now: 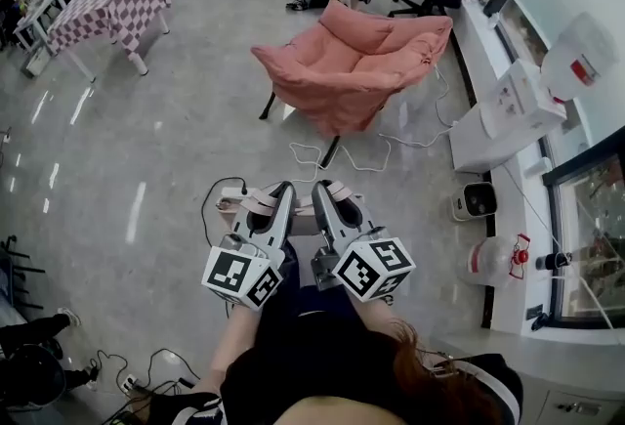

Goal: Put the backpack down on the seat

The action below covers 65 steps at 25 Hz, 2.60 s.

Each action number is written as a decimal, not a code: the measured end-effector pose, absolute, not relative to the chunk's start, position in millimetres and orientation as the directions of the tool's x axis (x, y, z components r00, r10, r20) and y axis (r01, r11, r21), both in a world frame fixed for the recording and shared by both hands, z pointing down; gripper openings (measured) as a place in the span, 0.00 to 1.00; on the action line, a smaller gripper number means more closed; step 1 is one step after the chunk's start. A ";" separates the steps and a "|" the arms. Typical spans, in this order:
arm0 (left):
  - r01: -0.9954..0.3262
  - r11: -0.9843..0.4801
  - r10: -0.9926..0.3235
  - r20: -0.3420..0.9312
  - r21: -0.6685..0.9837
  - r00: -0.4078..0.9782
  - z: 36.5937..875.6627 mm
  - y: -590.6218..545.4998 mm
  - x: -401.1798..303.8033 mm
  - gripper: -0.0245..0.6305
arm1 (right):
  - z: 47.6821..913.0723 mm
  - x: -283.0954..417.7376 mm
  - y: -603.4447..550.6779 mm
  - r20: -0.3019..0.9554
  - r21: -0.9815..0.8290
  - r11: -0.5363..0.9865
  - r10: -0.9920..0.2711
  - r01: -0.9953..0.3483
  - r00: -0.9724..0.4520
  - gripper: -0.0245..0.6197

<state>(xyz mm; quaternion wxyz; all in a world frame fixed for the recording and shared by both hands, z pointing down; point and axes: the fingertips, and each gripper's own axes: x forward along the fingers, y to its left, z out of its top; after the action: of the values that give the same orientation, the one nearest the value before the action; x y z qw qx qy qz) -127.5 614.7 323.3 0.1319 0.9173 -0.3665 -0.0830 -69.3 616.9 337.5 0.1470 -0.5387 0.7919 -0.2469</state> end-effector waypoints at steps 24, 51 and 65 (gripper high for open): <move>-0.663 -0.700 -0.696 -0.042 0.266 0.717 301.9 357.2 -170.5 0.07 | 320.3 -114.9 362.9 0.039 -0.540 0.298 -0.925 -0.787 -0.377 0.14; -0.635 -0.703 -0.685 -0.065 0.321 0.726 312.1 250.9 -226.4 0.07 | 333.0 -172.9 259.7 0.075 -0.506 0.311 -0.913 -0.804 -0.400 0.14; -0.650 -0.678 -0.706 -0.056 0.344 0.706 317.2 242.1 -228.4 0.07 | 340.5 -174.0 253.5 0.087 -0.533 0.324 -0.898 -0.782 -0.431 0.14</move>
<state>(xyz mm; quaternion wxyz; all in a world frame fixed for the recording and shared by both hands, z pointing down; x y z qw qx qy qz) -228.4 242.1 317.2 0.1512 0.9112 -0.3718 -0.0926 -174.0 253.5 340.5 0.1128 -0.5212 0.8058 -0.2576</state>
